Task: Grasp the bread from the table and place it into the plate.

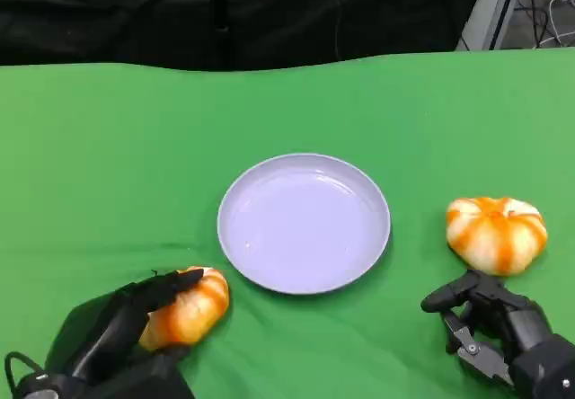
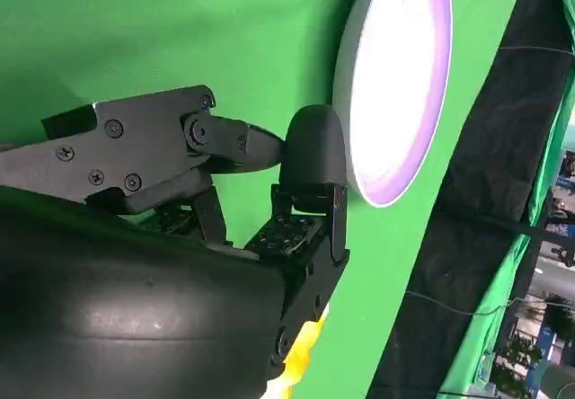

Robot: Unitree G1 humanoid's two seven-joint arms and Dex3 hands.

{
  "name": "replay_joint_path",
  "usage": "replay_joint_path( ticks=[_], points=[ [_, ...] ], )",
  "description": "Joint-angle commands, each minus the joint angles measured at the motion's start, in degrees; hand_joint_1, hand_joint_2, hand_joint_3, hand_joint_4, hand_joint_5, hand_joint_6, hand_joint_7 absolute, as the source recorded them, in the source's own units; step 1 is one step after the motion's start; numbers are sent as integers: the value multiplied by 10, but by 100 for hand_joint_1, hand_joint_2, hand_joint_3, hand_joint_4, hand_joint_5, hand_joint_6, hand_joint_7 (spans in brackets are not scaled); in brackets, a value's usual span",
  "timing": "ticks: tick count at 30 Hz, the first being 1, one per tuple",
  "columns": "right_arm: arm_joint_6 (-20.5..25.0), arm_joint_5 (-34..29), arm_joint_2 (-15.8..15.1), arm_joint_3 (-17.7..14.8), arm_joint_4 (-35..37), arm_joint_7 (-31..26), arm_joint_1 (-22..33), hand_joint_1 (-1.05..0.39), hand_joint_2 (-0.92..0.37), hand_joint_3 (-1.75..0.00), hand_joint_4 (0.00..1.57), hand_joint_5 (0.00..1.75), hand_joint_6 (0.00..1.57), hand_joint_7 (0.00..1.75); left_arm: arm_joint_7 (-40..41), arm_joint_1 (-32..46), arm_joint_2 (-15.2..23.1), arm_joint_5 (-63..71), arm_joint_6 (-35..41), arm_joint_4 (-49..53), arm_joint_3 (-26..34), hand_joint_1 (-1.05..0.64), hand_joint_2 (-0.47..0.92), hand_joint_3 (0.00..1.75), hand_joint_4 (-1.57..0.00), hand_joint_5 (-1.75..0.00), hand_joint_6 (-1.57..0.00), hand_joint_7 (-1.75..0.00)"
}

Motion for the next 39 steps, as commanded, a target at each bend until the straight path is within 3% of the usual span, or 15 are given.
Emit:
replay_joint_path(
  ticks=[1,13,15,17,18,19,20,21,22,23,24,26,34,39],
  points=[
    [7,1,-8,0,2,1,6,-31,-92,-43,68,175,71,127,-6,12,6,-15,17,4,1,10,92,31,-63,-3,-60,-2],
    [8,1,-7,0,1,-1,6,-31,-92,-43,69,175,72,127,-8,15,11,-25,23,-6,-3,12,92,28,-70,-4,-66,-3],
    [11,0,-8,0,0,-1,7,-32,-92,-43,69,175,72,127,6,11,12,-14,20,1,-6,11,92,24,-83,-6,-77,-5],
    [11,-1,-8,0,-1,-1,7,-32,-92,-43,68,175,72,126,19,7,13,-2,20,3,-8,6,91,23,-129,-14,-122,-9],
    [12,1,-8,0,-1,0,7,-32,-92,-43,68,175,72,126,29,5,12,6,20,5,-11,5,91,22,-139,-13,-132,-6],
    [13,1,-9,0,-1,1,6,-32,-92,-43,68,175,71,126,40,5,10,12,20,7,-13,1,88,27,-146,-26,-144,-7],
    [13,2,-9,0,-1,2,6,-32,-92,-43,68,175,71,126,47,4,9,17,20,9,-15,-3,80,43,-136,-67,-150,-14],
    [14,1,-9,0,-1,1,5,-31,-92,-43,68,175,71,126,60,3,8,20,13,16,-16,-5,73,57,-127,-91,-152,-18],
    [15,0,-9,0,0,0,5,-31,-92,-43,68,175,71,126,69,1,8,22,7,21,-17,-6,66,71,-119,-111,-148,-29],
    [15,0,-9,0,0,-1,4,-31,-92,-43,68,175,71,126,76,0,8,22,2,25,-18,-9,60,84,-113,-125,-134,-60],
    [15,0,-8,0,1,-1,3,-31,-92,-43,68,175,72,126,81,-1,9,23,-1,26,-19,-10,59,88,-111,-130,-126,-75],
    [15,-1,-8,0,2,-1,3,-31,-92,-43,68,175,72,126,87,0,9,23,-3,26,-20,-11,57,93,-110,-133,-119,-90],
    [12,1,-6,0,3,-1,2,-31,-92,-43,68,175,72,126,113,5,9,25,-16,21,-18,-10,55,98,-104,-143,-112,-99],
    [14,2,-5,0,3,0,3,-30,-92,-43,68,175,72,126,153,13,12,35,-39,8,-14,-10,49,106,-104,-143,-111,-95]
  ],
)
